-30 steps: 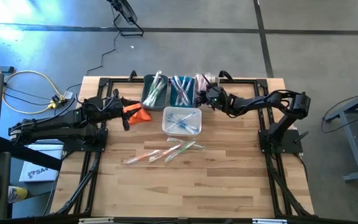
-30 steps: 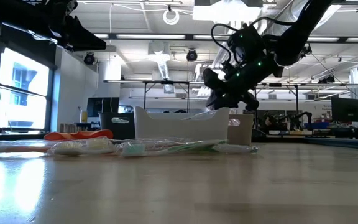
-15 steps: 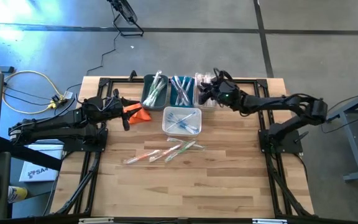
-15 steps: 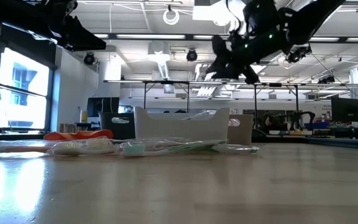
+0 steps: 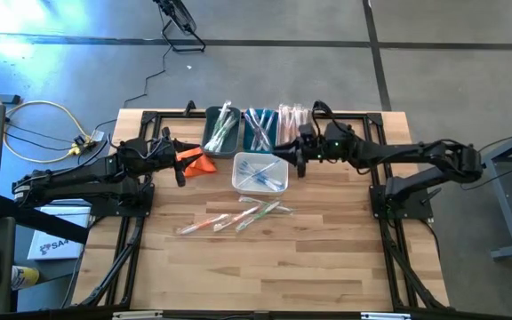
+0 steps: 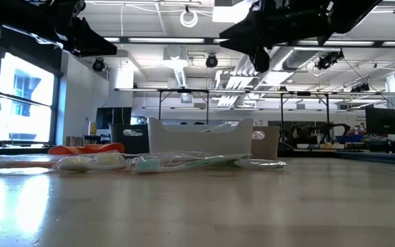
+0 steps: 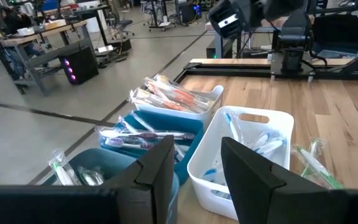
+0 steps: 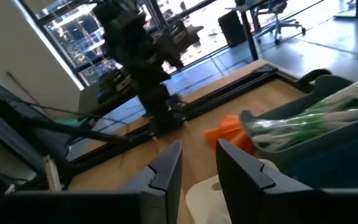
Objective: Pick & Place Toothbrushes
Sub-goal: Put the green toothbrush into the dark blue bin
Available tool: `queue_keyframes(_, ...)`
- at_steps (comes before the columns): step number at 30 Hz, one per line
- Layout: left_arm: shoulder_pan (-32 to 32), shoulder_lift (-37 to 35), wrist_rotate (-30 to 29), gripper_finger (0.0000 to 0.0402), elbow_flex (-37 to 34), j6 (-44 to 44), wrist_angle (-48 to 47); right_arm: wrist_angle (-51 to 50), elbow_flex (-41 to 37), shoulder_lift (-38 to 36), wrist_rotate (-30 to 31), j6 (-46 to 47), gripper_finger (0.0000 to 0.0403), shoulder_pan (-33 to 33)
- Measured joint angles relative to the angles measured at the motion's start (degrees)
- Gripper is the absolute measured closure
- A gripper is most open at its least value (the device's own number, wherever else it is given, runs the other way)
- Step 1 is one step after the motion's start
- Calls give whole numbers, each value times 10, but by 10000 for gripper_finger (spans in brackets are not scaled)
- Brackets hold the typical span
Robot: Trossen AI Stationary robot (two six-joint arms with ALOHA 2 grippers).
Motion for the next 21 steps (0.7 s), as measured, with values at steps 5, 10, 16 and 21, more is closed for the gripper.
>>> queue_keyframes(5,0,0,0,272,0,0,0,-1,0,3,14,-1,314,26)
queue_keyframes(10,0,0,-1,272,0,0,0,-3,0,3,57,-26,314,48)
queue_keyframes(16,0,0,3,272,0,-4,0,-5,0,3,99,-47,314,68)
queue_keyframes(21,0,0,3,272,0,-12,0,-5,0,3,117,-51,314,78)
